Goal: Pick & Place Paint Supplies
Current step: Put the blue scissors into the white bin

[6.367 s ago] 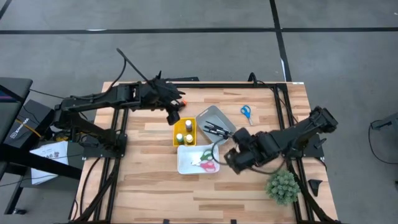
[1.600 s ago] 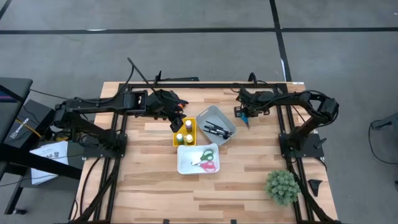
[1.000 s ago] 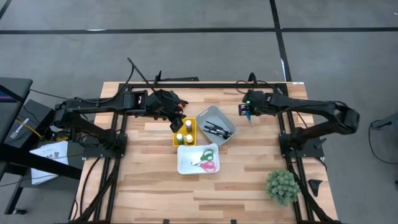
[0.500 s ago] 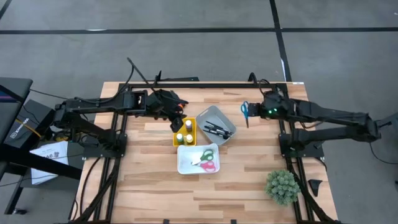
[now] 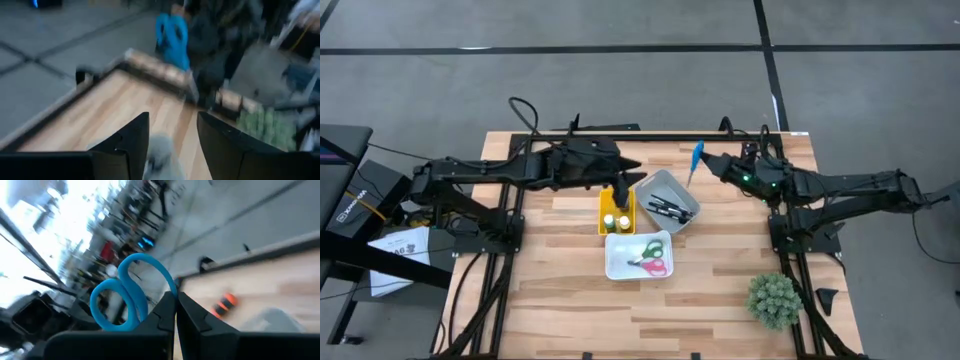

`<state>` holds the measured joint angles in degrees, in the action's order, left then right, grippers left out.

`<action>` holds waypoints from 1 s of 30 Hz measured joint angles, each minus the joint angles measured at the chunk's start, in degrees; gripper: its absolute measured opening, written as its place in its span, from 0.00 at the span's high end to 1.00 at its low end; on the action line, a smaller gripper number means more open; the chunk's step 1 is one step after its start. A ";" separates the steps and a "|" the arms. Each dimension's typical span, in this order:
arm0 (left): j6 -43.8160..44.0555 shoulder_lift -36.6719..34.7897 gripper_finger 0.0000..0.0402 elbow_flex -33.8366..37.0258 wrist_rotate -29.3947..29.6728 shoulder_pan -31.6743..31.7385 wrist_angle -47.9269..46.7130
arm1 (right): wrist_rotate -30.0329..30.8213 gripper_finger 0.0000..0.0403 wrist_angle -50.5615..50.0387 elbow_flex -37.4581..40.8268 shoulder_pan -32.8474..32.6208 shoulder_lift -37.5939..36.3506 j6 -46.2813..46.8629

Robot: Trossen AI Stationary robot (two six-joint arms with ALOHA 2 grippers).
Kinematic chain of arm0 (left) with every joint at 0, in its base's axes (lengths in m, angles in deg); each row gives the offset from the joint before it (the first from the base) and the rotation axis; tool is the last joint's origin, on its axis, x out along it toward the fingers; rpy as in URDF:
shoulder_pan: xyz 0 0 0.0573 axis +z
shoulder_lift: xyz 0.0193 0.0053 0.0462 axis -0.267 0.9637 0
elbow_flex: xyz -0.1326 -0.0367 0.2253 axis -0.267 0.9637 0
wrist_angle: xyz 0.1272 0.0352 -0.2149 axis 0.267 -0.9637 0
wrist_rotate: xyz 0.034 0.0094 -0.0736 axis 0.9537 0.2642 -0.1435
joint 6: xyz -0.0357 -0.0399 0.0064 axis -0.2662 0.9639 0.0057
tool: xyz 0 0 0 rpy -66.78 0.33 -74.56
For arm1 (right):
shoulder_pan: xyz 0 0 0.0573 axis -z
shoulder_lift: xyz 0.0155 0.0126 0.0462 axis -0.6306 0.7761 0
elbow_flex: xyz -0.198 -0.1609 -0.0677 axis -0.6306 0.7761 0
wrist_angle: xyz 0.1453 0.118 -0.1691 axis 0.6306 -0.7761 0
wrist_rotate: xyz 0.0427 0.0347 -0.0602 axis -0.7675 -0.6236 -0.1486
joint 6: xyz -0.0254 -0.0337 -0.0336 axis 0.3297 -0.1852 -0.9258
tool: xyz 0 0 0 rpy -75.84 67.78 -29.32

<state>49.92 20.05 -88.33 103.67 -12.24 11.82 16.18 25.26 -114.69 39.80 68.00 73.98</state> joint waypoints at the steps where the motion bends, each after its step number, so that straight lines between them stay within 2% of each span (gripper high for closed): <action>1: -0.39 0.58 0.61 -0.10 0.18 0.00 3.04 | 0.78 1.00 2.50 -0.07 -0.14 0.94 -0.78; 8: -3.44 4.42 0.65 -0.07 1.09 -0.02 10.63 | 1.55 1.00 5.86 -2.97 -0.81 5.81 -4.09; 16: -2.99 9.16 0.59 -0.04 0.88 -0.99 17.21 | 0.95 1.00 5.55 -6.09 -1.87 10.09 -7.16; 22: -0.13 9.74 0.55 -0.04 0.07 -1.62 17.79 | 0.48 1.00 5.55 -6.16 -1.91 11.01 -8.04; 30: 2.12 11.37 0.54 -0.04 1.24 -1.20 18.11 | 0.11 1.00 6.10 -6.16 -1.87 10.97 -9.59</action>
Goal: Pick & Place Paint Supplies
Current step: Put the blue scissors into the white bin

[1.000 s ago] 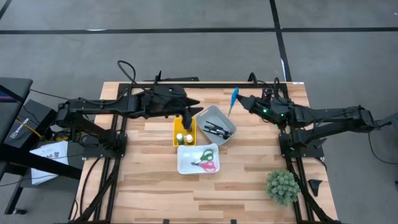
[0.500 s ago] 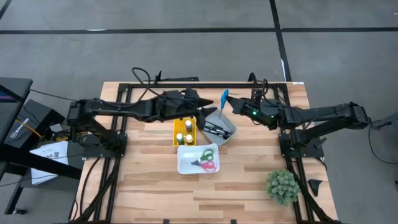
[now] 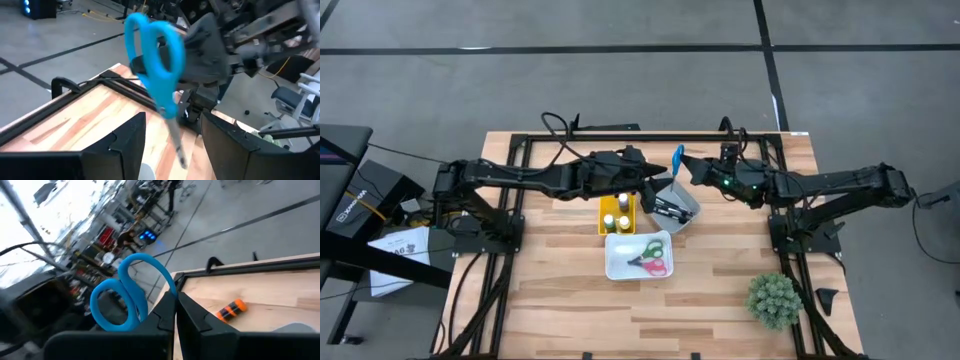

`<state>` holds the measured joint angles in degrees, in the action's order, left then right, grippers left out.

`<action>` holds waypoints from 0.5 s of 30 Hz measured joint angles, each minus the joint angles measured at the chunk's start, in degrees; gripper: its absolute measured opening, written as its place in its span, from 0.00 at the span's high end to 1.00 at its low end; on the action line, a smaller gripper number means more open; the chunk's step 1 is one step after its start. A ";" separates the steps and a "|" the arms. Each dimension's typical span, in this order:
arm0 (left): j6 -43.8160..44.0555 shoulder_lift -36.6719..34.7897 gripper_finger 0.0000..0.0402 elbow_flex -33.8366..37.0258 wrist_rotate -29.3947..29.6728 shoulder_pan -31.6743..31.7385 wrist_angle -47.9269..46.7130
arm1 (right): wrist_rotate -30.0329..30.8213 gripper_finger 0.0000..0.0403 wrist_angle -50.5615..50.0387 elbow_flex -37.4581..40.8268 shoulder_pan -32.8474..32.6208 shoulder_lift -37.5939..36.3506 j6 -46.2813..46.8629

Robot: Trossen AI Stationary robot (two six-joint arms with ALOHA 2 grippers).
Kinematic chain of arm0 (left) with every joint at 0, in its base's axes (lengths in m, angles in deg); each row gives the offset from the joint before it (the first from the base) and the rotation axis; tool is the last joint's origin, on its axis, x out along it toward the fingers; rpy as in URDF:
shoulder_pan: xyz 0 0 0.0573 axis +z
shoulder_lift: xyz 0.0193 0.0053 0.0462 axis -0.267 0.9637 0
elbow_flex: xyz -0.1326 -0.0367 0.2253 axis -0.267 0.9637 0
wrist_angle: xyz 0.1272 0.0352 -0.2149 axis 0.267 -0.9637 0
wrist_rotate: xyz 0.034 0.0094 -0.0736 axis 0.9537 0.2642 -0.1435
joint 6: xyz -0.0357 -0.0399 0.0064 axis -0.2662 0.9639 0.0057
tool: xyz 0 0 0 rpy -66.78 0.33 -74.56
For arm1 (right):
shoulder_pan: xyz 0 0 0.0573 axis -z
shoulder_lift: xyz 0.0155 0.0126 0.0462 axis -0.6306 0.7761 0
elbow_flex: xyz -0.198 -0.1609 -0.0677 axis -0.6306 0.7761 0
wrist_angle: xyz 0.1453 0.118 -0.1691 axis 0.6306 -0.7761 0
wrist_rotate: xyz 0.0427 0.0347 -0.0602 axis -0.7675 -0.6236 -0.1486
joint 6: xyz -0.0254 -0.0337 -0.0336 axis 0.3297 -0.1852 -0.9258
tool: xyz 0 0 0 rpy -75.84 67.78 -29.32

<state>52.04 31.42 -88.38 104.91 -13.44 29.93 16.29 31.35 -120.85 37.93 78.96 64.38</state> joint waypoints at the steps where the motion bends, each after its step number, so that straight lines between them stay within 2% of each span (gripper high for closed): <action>1: 0.53 0.41 0.54 0.00 0.03 0.00 0.36 | -0.80 1.00 0.52 0.00 0.00 0.00 -0.38; 15: 2.23 1.68 0.55 0.00 0.90 0.91 3.56 | -1.11 1.00 0.07 0.04 -1.11 0.00 -0.75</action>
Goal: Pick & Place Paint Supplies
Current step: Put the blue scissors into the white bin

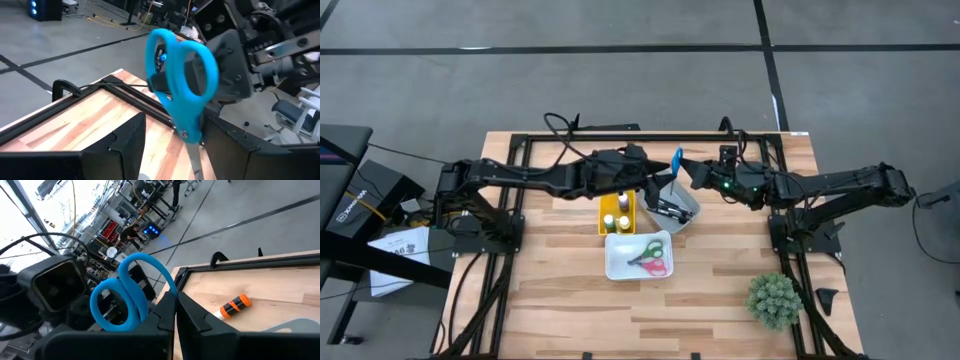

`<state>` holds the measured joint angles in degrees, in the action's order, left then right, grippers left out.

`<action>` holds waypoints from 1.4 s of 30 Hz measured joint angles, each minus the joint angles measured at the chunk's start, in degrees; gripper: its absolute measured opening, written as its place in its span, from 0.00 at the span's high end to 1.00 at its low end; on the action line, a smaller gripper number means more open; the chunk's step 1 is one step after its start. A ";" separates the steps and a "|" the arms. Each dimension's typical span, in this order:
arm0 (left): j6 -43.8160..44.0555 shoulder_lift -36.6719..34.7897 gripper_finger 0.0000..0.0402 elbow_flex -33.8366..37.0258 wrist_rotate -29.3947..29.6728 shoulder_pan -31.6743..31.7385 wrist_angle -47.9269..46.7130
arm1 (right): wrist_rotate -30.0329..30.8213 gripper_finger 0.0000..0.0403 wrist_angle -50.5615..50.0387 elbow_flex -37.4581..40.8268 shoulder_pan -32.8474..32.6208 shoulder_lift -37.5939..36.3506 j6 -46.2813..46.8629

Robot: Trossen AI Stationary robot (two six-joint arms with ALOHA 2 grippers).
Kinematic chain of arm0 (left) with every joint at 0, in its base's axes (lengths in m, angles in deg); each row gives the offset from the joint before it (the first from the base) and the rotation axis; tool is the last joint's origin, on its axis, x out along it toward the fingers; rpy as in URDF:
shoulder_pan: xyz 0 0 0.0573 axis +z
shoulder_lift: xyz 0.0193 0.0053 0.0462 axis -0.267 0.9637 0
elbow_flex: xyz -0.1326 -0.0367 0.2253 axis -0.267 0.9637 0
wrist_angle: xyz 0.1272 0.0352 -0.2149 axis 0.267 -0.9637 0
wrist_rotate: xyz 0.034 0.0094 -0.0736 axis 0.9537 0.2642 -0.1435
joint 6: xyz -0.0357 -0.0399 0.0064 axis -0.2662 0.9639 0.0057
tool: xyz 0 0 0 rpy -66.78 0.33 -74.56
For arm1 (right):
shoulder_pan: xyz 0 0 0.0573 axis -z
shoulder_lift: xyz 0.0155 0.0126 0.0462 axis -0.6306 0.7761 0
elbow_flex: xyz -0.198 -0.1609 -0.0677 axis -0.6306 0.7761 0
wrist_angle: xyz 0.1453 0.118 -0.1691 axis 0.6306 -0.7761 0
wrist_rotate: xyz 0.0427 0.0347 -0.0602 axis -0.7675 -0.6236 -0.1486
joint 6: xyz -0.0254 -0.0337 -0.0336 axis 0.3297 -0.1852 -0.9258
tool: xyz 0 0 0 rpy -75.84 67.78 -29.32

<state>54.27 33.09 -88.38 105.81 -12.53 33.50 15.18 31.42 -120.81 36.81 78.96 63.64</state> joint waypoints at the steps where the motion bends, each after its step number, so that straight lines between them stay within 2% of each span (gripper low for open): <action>1: 0.09 0.00 0.55 0.00 -0.03 0.15 -0.01 | -0.02 1.00 0.05 0.00 0.00 -0.02 -0.49; 15: 2.01 0.00 0.57 0.00 -2.60 1.30 0.06 | -1.29 1.00 0.62 0.00 -0.07 -0.02 -1.35; 32: 3.24 -0.09 0.96 0.04 -1.53 1.58 1.76 | -0.11 1.00 0.86 0.00 -0.23 -0.18 -2.82; 42: 3.19 -0.11 0.97 0.04 -1.94 1.58 2.10 | -0.59 0.99 0.90 0.00 -0.22 -0.15 -2.81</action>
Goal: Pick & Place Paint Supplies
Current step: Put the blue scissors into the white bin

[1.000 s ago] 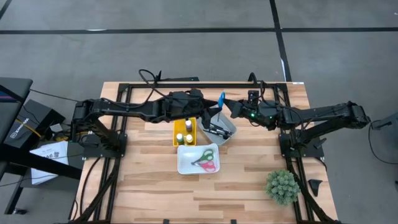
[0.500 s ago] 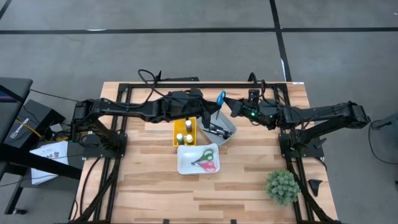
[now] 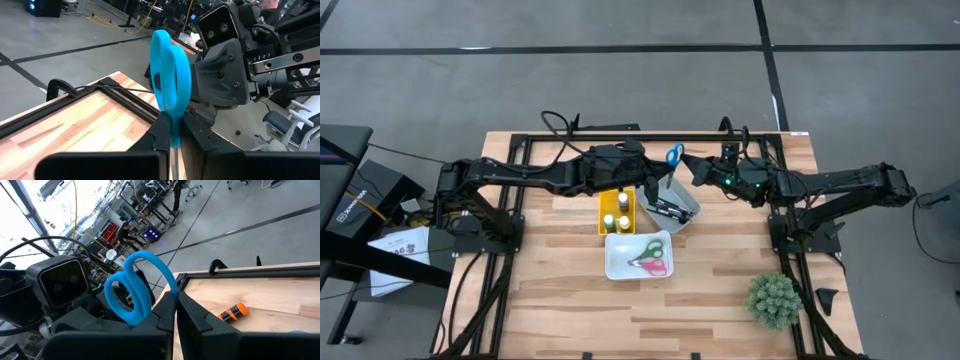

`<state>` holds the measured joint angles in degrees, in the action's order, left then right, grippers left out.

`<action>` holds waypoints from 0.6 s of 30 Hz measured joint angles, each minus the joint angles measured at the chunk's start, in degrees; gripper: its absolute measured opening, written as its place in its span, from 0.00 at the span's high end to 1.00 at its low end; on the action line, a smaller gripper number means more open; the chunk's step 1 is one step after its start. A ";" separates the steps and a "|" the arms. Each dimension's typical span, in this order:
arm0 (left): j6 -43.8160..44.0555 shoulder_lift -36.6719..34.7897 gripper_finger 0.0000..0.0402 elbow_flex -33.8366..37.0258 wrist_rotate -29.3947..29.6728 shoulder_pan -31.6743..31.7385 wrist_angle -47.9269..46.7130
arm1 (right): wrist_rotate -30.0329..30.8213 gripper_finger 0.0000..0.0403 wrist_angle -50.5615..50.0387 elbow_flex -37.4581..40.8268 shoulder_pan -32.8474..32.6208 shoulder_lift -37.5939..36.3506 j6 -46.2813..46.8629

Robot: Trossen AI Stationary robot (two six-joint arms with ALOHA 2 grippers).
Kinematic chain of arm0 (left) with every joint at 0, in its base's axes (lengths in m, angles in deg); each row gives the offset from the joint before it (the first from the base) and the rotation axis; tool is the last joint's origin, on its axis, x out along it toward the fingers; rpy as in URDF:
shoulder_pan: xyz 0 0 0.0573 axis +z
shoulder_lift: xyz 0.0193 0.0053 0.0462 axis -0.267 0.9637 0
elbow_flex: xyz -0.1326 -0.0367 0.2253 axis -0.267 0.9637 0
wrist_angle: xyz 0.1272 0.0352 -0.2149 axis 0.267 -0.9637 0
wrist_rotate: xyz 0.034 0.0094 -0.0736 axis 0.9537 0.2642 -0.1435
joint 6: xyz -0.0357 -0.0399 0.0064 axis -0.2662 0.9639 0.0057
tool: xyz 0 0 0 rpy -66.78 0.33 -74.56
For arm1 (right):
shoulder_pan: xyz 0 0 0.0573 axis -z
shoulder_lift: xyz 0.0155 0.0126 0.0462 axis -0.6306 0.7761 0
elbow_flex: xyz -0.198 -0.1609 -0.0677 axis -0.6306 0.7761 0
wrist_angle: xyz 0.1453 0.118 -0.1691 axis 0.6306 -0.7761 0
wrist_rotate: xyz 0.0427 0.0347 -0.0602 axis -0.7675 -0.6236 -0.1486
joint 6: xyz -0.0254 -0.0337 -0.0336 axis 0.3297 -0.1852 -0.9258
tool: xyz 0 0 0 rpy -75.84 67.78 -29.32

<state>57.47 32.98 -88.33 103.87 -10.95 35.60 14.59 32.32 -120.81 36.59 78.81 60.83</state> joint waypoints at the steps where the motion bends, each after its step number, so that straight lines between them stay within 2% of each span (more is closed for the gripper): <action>1: -0.02 0.00 0.97 0.00 -0.12 0.00 0.10 | -0.07 0.99 0.01 0.00 -0.02 0.02 0.00; 8: -0.39 -0.02 0.97 0.00 -1.02 -0.03 0.47 | -1.16 0.89 1.26 0.00 -0.13 0.19 -1.22; 18: -1.57 -0.29 0.97 -0.17 -1.12 -0.11 -0.14 | -0.86 0.61 2.04 0.11 -0.04 -0.75 -5.44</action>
<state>55.90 32.69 -88.51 102.75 -11.06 35.46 13.73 34.36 -120.70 36.55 78.07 55.39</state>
